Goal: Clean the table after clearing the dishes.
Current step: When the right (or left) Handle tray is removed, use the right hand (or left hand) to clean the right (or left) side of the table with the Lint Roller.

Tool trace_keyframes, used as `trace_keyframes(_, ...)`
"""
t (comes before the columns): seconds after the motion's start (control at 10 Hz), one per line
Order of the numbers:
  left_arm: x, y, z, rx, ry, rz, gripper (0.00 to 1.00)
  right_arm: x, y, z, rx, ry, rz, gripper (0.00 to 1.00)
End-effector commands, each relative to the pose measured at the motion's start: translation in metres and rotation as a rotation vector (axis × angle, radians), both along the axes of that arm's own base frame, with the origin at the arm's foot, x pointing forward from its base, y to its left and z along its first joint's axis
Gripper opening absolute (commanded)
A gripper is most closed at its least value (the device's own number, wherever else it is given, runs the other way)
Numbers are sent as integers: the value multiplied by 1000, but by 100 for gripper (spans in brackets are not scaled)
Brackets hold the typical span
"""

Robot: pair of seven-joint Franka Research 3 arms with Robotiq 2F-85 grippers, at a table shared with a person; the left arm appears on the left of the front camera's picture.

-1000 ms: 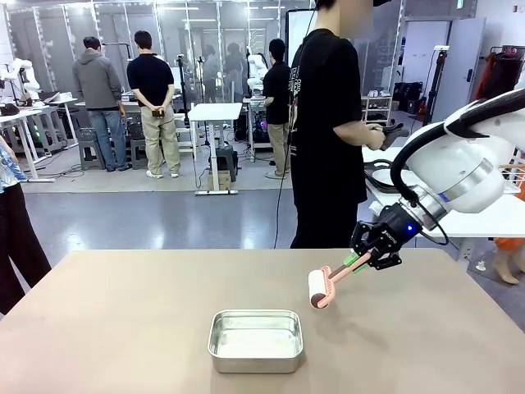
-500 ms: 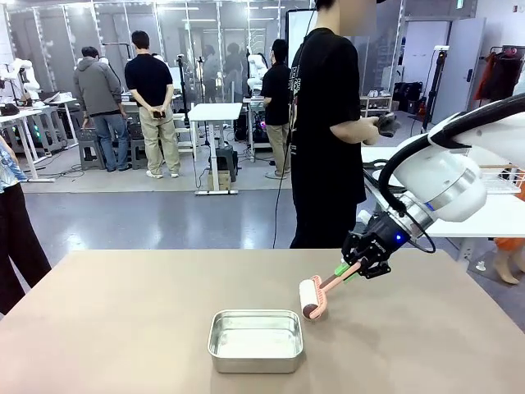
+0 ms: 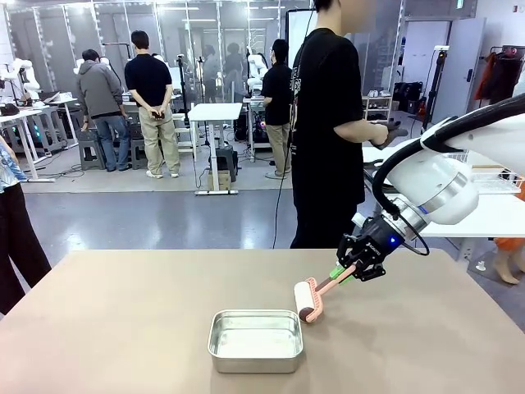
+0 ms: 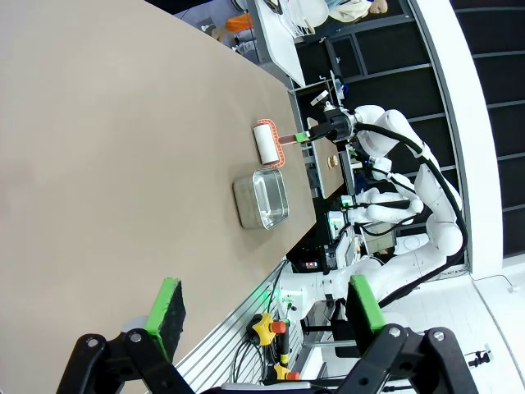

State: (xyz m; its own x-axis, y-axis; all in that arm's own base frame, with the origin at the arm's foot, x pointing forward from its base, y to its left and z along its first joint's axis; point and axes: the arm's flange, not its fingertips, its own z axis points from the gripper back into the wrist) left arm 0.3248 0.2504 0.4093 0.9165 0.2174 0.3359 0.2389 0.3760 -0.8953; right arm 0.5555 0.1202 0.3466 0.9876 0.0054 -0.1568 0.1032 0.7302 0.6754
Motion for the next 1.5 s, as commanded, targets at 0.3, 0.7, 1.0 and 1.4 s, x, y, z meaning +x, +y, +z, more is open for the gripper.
trace_keyframes(0.3,-3,0,4,4,14,7,100,-7,-28,-16,-89,-71,-18,13)
trace_keyframes(0.7,-3,0,4,4,14,7,100,-25,-81,-13,-324,-193,-90,13)
trace_keyframes(1.0,-3,0,4,4,14,7,100,-32,-103,-5,-478,-270,-119,13)
trace_keyframes(1.4,-3,0,4,4,14,7,100,-39,-112,-3,-718,-311,-100,13)
